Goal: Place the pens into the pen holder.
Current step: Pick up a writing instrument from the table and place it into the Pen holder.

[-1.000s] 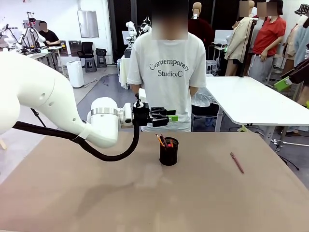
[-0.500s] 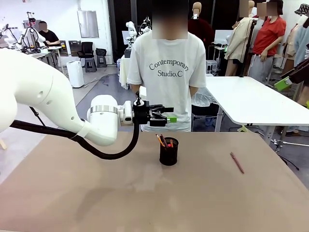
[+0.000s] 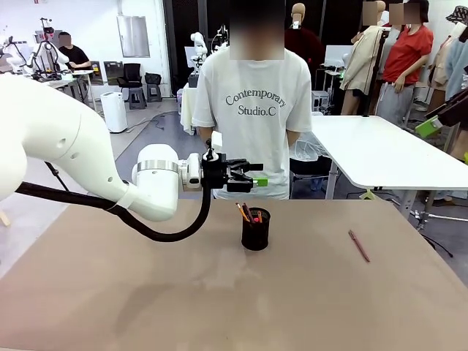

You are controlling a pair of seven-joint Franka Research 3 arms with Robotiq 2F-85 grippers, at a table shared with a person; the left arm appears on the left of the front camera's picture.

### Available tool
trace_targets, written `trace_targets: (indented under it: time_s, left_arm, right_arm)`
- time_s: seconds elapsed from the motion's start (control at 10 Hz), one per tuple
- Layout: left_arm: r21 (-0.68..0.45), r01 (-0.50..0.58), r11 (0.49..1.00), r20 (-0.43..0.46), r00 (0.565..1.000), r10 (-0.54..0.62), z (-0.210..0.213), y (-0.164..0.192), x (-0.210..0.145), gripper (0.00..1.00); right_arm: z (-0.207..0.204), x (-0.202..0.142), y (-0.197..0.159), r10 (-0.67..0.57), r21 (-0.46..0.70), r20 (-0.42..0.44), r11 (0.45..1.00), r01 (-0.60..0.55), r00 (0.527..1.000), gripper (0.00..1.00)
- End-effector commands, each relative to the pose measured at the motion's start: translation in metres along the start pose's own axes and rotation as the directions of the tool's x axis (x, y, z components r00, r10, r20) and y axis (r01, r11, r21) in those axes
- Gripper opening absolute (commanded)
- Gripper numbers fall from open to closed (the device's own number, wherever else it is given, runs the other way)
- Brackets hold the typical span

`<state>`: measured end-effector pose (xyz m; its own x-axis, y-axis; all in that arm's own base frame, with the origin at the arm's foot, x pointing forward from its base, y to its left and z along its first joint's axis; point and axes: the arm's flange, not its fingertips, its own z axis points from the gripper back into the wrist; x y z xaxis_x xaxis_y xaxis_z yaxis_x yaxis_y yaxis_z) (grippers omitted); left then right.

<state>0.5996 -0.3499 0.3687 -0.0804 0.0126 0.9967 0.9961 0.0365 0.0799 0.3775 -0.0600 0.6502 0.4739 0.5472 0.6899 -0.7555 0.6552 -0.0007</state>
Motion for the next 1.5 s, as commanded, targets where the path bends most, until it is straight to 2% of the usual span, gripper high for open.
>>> trace_targets:
  time_s: [0.0, 0.2, 0.4, 0.6, 1.0, 1.2, 1.4]
  left_arm:
    - [-0.034, -0.016, 0.999, -0.059, 0.998, 0.014, 0.019, 0.003, 0.009, 1.00]
    - [0.015, 0.026, 1.000, -0.172, 0.985, -0.023, 0.054, -0.006, 0.036, 1.00]
    - [-0.043, -0.006, 0.999, -0.319, 0.948, -0.008, 0.088, -0.017, 0.058, 1.00]
    - [-0.022, 0.004, 1.000, -0.357, 0.934, -0.011, 0.125, -0.024, 0.083, 1.00]
    - [0.140, -0.020, 0.990, -0.513, 0.854, 0.090, 0.198, -0.042, 0.158, 1.00]
    - [0.221, -0.064, 0.973, -0.569, 0.802, 0.182, 0.209, -0.062, 0.192, 1.00]
    - [0.259, -0.063, 0.964, -0.604, 0.768, 0.212, 0.218, -0.052, 0.210, 1.00]
  right_arm:
    - [0.001, 0.001, 0.000, 0.003, 0.002, 0.004, 1.000, -0.003, 1.000, 1.00]
    - [0.001, 0.001, 0.000, 0.003, 0.002, 0.004, 1.000, -0.003, 1.000, 1.00]
    - [0.001, 0.001, 0.000, 0.003, 0.002, 0.004, 1.000, -0.003, 1.000, 1.00]
    - [0.001, 0.001, 0.000, 0.003, 0.002, 0.004, 1.000, -0.003, 1.000, 1.00]
    - [0.001, 0.001, 0.000, 0.003, 0.002, 0.004, 1.000, -0.003, 1.000, 1.00]
    - [0.001, 0.001, 0.000, 0.003, 0.002, 0.004, 1.000, -0.003, 1.000, 1.00]
    - [0.001, 0.001, 0.000, 0.003, 0.002, 0.004, 1.000, -0.003, 1.000, 1.00]
